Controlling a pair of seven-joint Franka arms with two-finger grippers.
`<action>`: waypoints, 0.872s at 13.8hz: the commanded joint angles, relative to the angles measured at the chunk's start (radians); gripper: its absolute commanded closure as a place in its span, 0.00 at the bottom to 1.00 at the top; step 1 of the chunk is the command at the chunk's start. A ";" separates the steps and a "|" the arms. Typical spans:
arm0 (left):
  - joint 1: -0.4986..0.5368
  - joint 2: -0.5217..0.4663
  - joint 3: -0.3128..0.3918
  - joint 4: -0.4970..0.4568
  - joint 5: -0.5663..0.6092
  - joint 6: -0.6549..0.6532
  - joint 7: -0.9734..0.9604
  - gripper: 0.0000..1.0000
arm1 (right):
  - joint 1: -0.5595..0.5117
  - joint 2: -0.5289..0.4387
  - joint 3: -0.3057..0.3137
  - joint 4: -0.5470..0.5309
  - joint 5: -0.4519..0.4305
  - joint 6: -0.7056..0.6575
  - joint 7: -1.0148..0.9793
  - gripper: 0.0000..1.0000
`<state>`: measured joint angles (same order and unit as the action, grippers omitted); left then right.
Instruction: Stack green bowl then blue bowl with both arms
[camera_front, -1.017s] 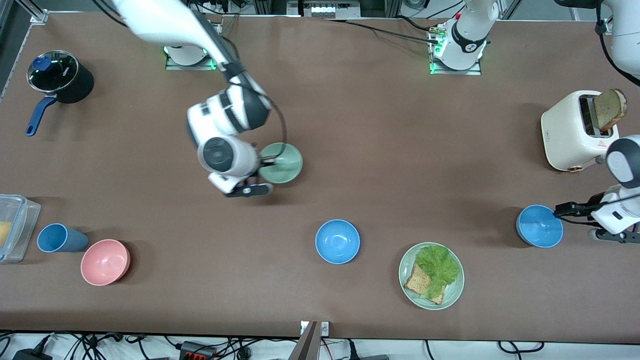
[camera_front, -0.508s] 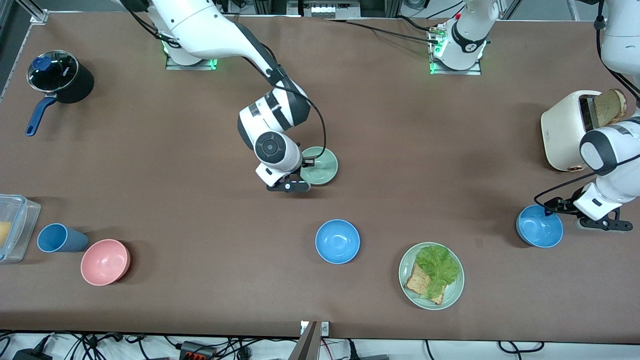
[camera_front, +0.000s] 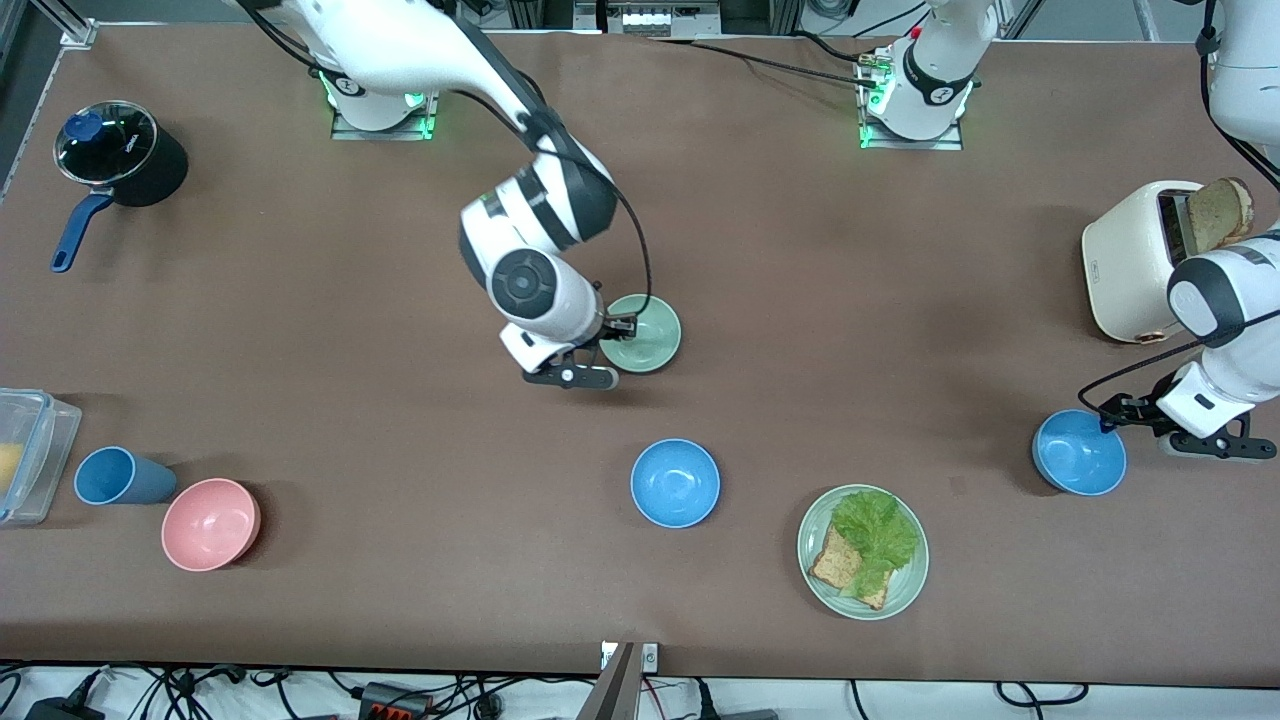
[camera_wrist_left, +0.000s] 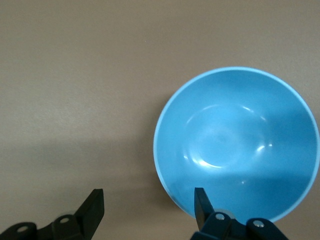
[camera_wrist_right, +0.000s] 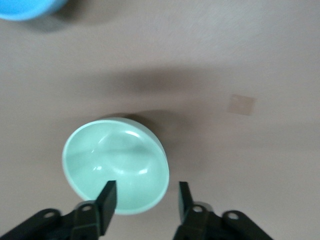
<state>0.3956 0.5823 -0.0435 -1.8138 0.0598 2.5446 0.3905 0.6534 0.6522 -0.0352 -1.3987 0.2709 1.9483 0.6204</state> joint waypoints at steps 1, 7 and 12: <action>0.028 0.001 -0.025 -0.024 0.006 0.049 0.021 0.21 | -0.043 -0.072 -0.066 0.093 0.010 -0.193 0.007 0.00; 0.028 0.016 -0.026 -0.071 0.006 0.169 0.019 0.32 | -0.098 -0.163 -0.268 0.155 -0.029 -0.269 -0.244 0.00; 0.017 0.016 -0.025 -0.110 0.008 0.214 0.022 0.80 | -0.100 -0.204 -0.432 0.155 -0.029 -0.330 -0.312 0.00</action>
<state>0.4060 0.6100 -0.0594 -1.9018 0.0598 2.7421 0.3940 0.5454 0.4558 -0.4355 -1.2458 0.2531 1.6432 0.3181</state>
